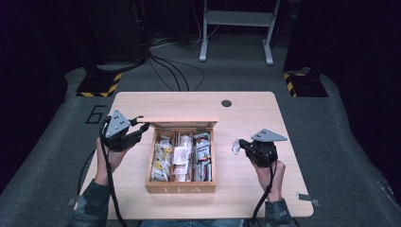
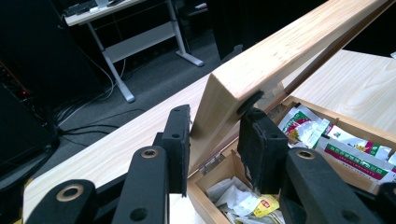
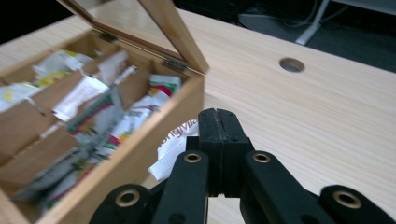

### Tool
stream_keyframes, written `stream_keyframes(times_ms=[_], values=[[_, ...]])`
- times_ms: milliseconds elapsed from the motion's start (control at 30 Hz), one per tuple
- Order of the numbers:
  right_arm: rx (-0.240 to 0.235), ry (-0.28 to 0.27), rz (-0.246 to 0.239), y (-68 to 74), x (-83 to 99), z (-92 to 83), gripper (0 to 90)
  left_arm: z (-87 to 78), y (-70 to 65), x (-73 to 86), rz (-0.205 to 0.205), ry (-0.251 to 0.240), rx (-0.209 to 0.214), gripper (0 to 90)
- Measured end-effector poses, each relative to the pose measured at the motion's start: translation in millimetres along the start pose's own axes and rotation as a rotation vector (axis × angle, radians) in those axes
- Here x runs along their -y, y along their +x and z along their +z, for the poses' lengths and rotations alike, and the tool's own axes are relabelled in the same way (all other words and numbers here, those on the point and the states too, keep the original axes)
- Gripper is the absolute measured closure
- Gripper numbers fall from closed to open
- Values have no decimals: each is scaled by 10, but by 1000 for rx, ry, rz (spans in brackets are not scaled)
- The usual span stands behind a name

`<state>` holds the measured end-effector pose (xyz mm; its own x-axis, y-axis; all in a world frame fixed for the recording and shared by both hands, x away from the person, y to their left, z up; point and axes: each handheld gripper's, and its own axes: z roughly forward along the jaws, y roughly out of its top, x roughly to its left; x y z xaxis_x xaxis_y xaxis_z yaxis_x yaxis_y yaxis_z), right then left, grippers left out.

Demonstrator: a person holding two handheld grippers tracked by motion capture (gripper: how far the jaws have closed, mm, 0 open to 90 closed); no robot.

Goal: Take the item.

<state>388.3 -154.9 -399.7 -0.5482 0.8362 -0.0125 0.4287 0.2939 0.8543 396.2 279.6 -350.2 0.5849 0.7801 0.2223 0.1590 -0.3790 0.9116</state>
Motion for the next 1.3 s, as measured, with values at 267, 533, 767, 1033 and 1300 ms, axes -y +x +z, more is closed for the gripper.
stream_keyframes(times_ms=[267,533,767,1033,1300], values=[[72,59,40,-223,179,123,900,-4,-1,-3,7,5,0,643],[134,81,90,-439,341,262,900,-4,-3,-3,5,6,2,644],[172,112,132,-615,511,414,900,-8,-7,-1,5,9,3,643],[190,127,186,-779,666,513,900,-9,-7,-1,4,10,4,643],[208,144,217,-850,762,601,870,-9,-6,1,5,8,4,643]])
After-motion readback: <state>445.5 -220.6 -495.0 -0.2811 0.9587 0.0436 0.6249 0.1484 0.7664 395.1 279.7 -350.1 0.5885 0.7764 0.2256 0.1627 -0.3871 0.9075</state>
